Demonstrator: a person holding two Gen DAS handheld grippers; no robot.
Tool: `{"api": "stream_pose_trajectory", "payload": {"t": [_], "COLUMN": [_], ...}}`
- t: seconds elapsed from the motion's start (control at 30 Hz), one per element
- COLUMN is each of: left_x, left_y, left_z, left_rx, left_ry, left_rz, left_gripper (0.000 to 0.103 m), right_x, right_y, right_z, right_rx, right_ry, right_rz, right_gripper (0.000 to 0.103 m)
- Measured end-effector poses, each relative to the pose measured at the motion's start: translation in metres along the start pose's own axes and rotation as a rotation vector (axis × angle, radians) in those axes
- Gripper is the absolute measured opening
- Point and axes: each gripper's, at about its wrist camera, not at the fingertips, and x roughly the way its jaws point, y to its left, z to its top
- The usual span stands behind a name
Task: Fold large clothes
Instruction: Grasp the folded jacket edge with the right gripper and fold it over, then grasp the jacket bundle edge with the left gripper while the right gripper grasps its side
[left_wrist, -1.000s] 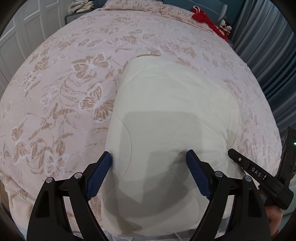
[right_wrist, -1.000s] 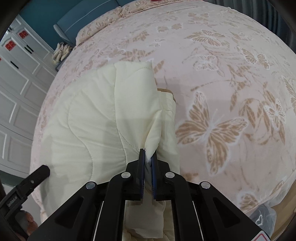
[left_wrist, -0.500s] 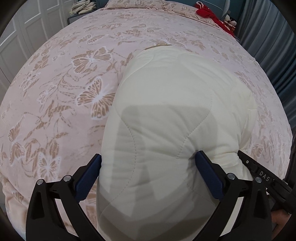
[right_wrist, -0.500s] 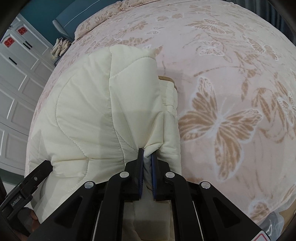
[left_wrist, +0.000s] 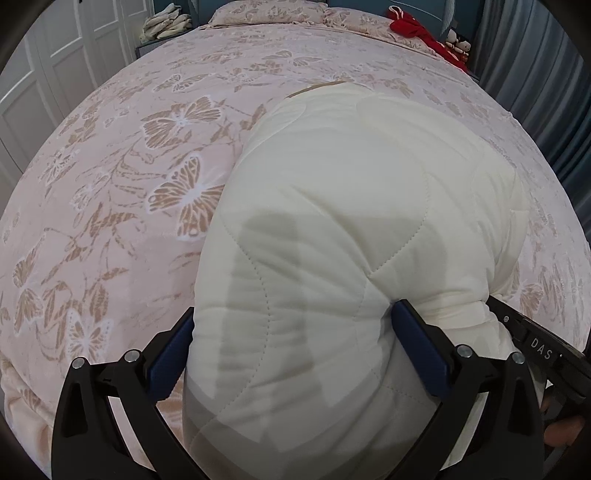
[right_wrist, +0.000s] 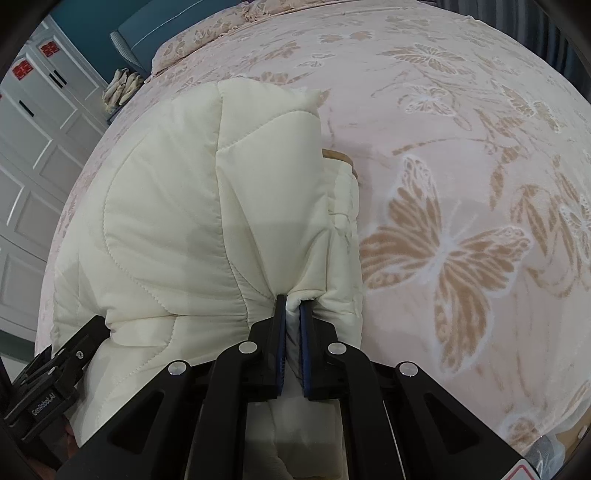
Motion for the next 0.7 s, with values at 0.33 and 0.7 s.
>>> {"api": "stream_pose_trajectory", "payload": {"t": [0.33, 0.7], "left_x": [-0.037, -0.03], "left_y": [0.017, 0.044], "left_z": [0.009, -0.006], "left_rx": [-0.015, -0.026], "left_ry": [0.099, 0.233], "left_rz": [0.006, -0.149], "left_gripper": [0.098, 0.098], "right_x": [-0.065, -0.065], "right_y": [0.008, -0.005], "right_z": [-0.008, -0.039], "right_rx": [-0.029, 0.02], "right_ry": [-0.007, 0.143], "right_rz": [-0.125, -0.022], "right_gripper": [0.05, 0.058]}}
